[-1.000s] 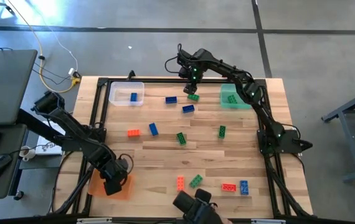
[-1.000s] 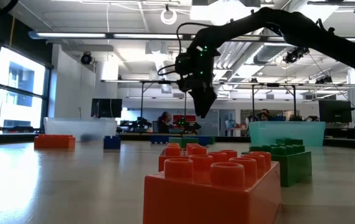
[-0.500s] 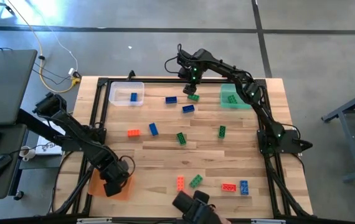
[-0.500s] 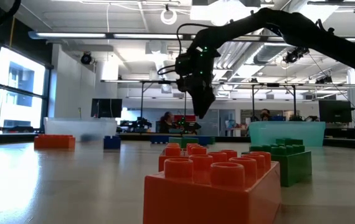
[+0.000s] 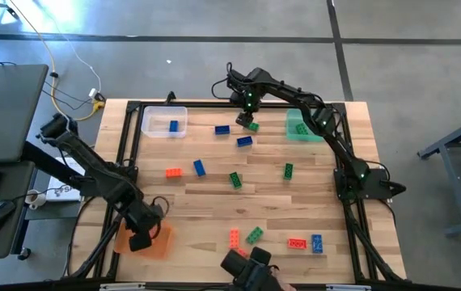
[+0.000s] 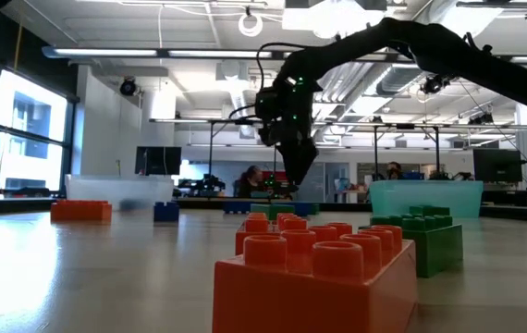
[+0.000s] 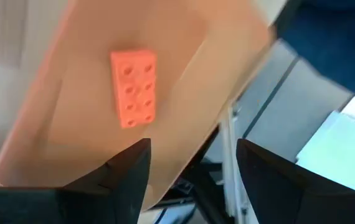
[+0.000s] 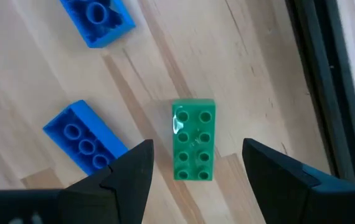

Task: Sort & place blocks by color
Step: Put the green game piece into the green bin

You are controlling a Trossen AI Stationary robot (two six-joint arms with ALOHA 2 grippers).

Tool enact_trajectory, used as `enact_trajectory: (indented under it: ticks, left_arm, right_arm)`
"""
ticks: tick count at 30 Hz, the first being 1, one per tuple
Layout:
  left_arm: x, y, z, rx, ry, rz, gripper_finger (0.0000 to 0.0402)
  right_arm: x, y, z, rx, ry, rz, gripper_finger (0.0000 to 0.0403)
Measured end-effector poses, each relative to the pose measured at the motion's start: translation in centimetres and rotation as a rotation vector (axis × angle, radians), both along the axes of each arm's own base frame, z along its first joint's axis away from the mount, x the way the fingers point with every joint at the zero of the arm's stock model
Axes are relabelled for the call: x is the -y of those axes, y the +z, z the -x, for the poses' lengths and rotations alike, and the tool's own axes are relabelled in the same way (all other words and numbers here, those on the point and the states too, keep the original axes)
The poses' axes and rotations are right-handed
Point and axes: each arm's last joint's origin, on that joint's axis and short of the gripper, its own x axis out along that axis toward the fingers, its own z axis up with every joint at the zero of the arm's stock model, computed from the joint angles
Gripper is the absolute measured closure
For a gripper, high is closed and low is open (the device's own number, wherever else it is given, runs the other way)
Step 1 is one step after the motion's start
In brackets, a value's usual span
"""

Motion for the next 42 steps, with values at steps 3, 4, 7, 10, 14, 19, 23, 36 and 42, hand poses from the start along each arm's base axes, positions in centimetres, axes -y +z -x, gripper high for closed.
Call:
enact_trajectory:
  ticks: [3,4,7,10,14,19,23,36,42]
  left_arm:
    - [-0.8,1.4,0.6,0.087,0.050,-0.005,0.0177]
    - [-1.2,1.8,0.9,0.111,0.070,-0.014,0.0178]
    - [-2.5,2.7,1.7,0.168,0.152,-0.068,0.0178]
    - [-3.9,3.4,2.6,0.218,0.239,-0.134,0.0177]
    - [-5.3,4.2,3.6,0.282,0.320,-0.185,0.0177]
    - [-6.9,4.9,4.4,0.375,0.412,-0.267,0.0177]
    - [-8.0,5.4,4.7,0.475,0.486,-0.363,0.0177]
    - [-10.6,6.3,5.2,0.636,0.612,-0.645,0.0177]
    - [-11.2,6.3,5.2,0.638,0.603,-0.721,0.0177]
  right_arm:
    - [0.1,-1.0,-0.2,-0.021,-0.005,-0.008,0.0169]
    - [0.1,-1.3,-0.2,-0.029,-0.003,-0.009,0.0169]
    - [0.1,-2.4,-0.5,-0.050,-0.001,-0.018,0.0169]
    - [0.0,-3.1,-0.7,-0.070,0.003,-0.019,0.0169]
    - [-0.2,-3.6,-0.8,-0.084,0.008,-0.027,0.0169]
    - [-0.2,-3.9,-1.0,-0.080,0.012,-0.020,0.0169]
    - [-0.1,-4.4,-1.2,-0.089,-0.008,-0.002,0.0169]
    - [-0.2,-5.6,-1.0,-0.137,-0.058,-0.039,0.0261]
    - [-0.3,-5.5,-0.8,-0.160,-0.055,-0.055,0.0294]
